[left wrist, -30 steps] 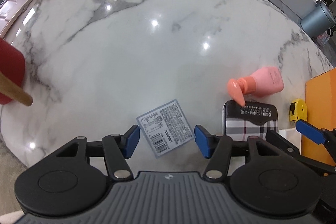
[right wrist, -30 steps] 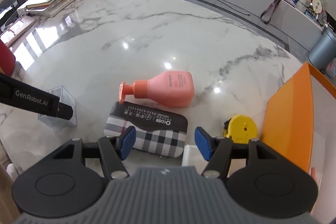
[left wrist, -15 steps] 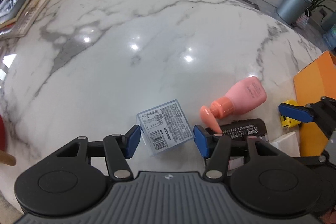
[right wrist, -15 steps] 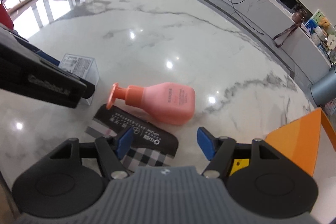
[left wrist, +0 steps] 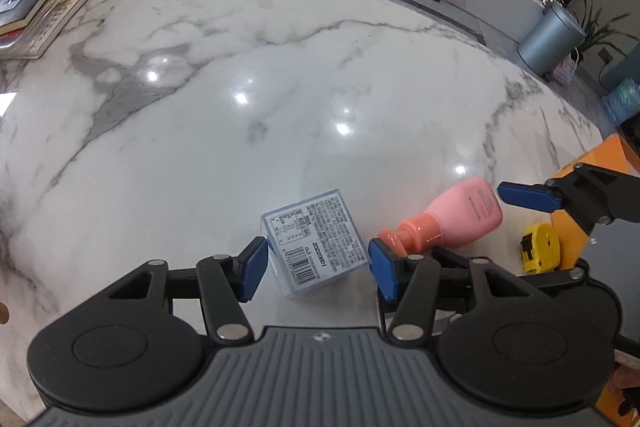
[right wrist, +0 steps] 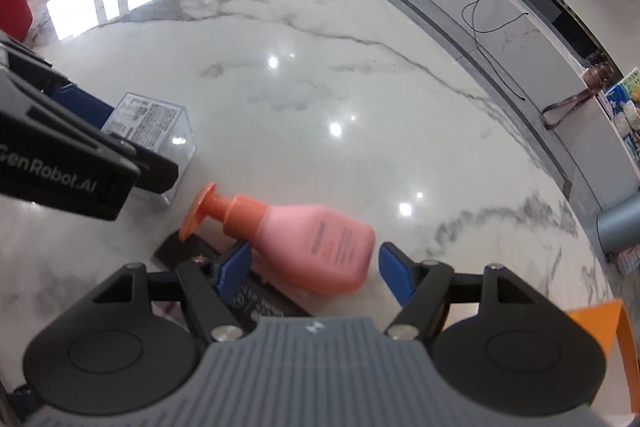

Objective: Organize rigid objects
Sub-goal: 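Grasp the pink pump bottle with the right gripper while the left grasps the clear cube box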

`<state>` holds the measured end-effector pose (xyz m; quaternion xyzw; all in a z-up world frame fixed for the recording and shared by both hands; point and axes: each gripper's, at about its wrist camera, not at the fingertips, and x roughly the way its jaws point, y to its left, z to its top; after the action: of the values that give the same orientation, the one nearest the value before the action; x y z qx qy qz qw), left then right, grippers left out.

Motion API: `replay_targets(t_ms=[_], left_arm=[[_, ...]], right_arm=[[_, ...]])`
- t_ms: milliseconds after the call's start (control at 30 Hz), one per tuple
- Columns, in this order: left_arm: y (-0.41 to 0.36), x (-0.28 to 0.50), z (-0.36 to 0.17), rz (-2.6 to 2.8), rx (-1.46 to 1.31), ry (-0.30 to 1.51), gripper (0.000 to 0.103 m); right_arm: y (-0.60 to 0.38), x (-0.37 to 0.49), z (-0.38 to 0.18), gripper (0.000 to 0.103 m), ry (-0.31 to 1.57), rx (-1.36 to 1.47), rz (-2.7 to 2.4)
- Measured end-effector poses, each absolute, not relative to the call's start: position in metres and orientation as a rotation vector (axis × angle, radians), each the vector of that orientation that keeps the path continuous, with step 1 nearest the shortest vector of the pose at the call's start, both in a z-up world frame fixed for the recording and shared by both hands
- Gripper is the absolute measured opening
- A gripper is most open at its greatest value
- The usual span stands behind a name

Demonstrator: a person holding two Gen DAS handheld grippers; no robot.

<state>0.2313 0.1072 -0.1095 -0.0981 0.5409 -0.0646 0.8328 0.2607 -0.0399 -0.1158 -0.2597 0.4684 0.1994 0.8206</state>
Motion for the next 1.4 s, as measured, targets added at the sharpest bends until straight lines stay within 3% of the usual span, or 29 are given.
replay_targets(t_ms=[367,567,867,1400], left_arm=[[0.118,0.234,-0.115,-0.13,-0.244,1.143,0.065],[0.122,0.236,-0.128,-0.138,-0.292,1.229,0.064],[0.122,0.23,-0.124,-0.131,-0.271,1.202,0.056],[0.117,0.216,-0.106,-0.158,-0.242,1.116,0.054]], right_arm=[[-0.022,0.275,-0.125,0.068,1.008,-0.581,0.417],[-0.026,0.271,-0.123,0.067,1.011,-0.584,0.407],[-0.031,0.264,-0.121,0.051,1.008,-0.546,0.332],[-0.053,0.225,-0.082,0.049,0.919,-0.418,0.255]])
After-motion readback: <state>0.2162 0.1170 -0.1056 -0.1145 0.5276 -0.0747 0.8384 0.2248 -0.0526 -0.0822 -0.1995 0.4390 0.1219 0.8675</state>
